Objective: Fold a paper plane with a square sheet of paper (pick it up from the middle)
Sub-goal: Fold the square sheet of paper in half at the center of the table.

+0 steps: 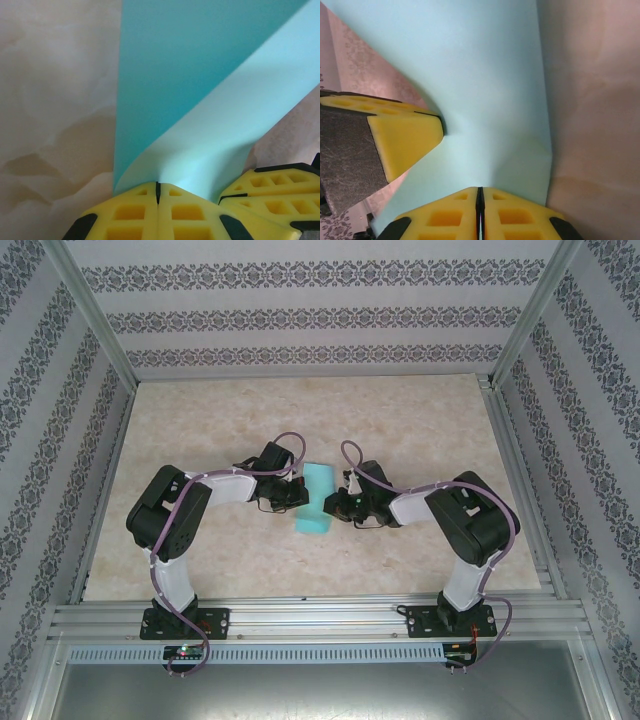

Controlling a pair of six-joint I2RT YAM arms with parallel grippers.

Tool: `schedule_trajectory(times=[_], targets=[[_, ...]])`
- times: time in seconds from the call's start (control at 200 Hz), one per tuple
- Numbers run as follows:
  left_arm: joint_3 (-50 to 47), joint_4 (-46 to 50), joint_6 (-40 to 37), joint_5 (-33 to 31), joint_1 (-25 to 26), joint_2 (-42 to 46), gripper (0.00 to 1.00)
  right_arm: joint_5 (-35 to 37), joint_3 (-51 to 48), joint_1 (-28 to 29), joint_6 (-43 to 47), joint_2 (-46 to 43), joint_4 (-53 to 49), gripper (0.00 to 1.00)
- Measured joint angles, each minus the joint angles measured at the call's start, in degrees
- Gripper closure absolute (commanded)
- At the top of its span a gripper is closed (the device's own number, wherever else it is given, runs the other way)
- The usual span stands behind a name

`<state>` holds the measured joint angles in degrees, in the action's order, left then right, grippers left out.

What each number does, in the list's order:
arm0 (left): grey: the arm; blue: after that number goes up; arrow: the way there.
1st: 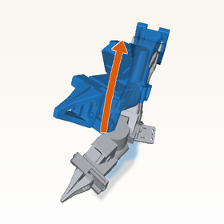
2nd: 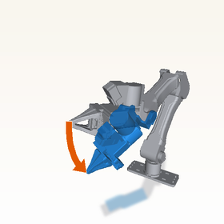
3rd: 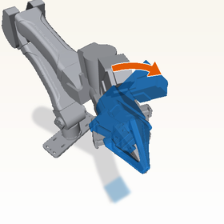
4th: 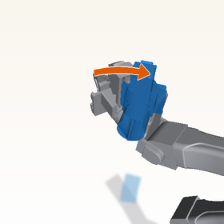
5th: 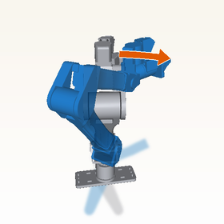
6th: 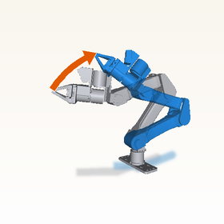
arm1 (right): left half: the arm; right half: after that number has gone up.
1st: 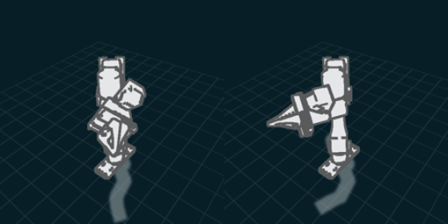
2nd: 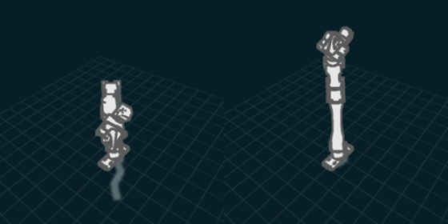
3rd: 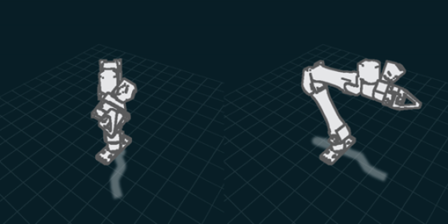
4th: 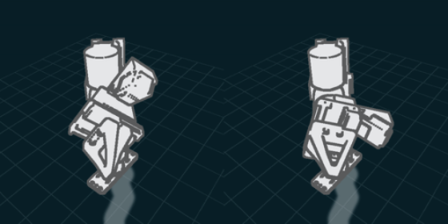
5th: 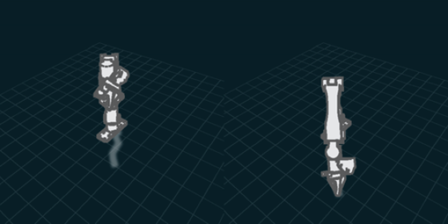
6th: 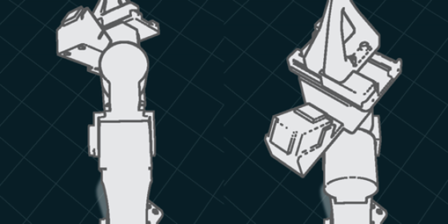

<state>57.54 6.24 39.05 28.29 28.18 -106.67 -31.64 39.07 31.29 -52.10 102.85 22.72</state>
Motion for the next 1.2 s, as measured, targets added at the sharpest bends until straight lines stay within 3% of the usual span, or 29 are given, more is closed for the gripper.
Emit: schedule_trajectory(times=[0.47, 1.199], targets=[[0.0, 0.0, -0.07, 0.0, 0.0, 0.0, 1.0, 0.28, -0.22, 1.95, 0.85, -4.68, -2.97, 0.89], [0.0, 0.02, -1.09, 0.02, 0.0, 0.0, 1.0, 0.74, -3.3, 3.74, -0.07, -4.68, -1.75, 0.87]])
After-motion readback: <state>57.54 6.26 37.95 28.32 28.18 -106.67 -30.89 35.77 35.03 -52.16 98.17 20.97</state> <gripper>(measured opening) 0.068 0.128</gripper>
